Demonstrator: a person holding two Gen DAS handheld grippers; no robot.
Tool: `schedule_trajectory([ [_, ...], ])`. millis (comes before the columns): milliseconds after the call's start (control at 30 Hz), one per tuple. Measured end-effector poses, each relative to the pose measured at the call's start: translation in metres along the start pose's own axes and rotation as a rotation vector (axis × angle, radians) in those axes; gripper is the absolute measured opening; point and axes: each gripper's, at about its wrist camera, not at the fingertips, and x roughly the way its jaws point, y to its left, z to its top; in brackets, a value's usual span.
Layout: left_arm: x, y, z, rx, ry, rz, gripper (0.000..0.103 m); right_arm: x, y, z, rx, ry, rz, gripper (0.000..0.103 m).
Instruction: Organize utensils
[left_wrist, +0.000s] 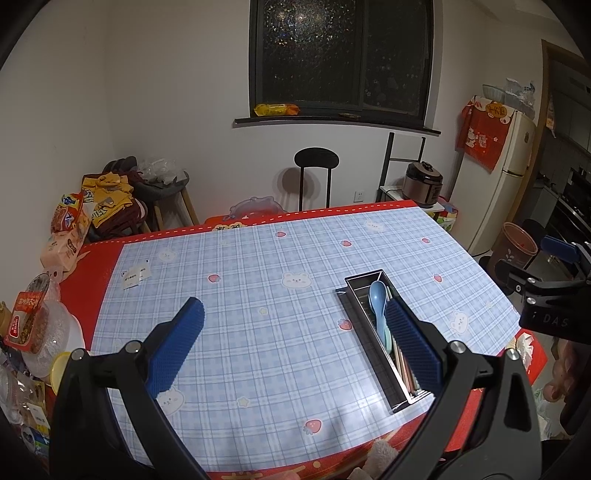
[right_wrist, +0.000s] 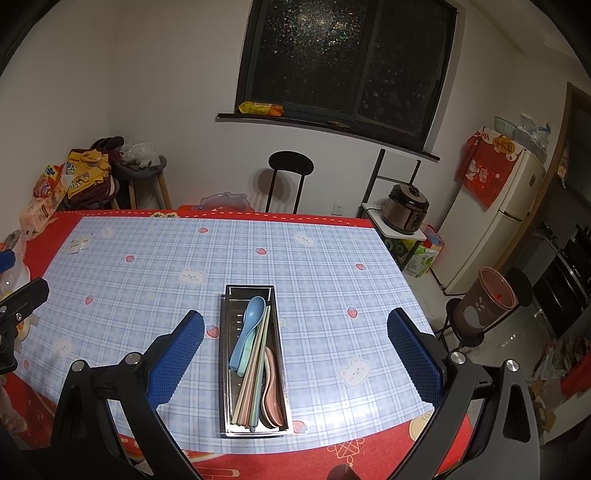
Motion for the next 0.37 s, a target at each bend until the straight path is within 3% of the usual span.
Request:
schedule_trajectory([
  [367, -0.0014, -0.0038, -0.0031, 0.001, 0.001, -0.001, 0.097, -0.0002, -0.0008, -0.0007, 0.002, 0.003, -0.002, 0.097],
])
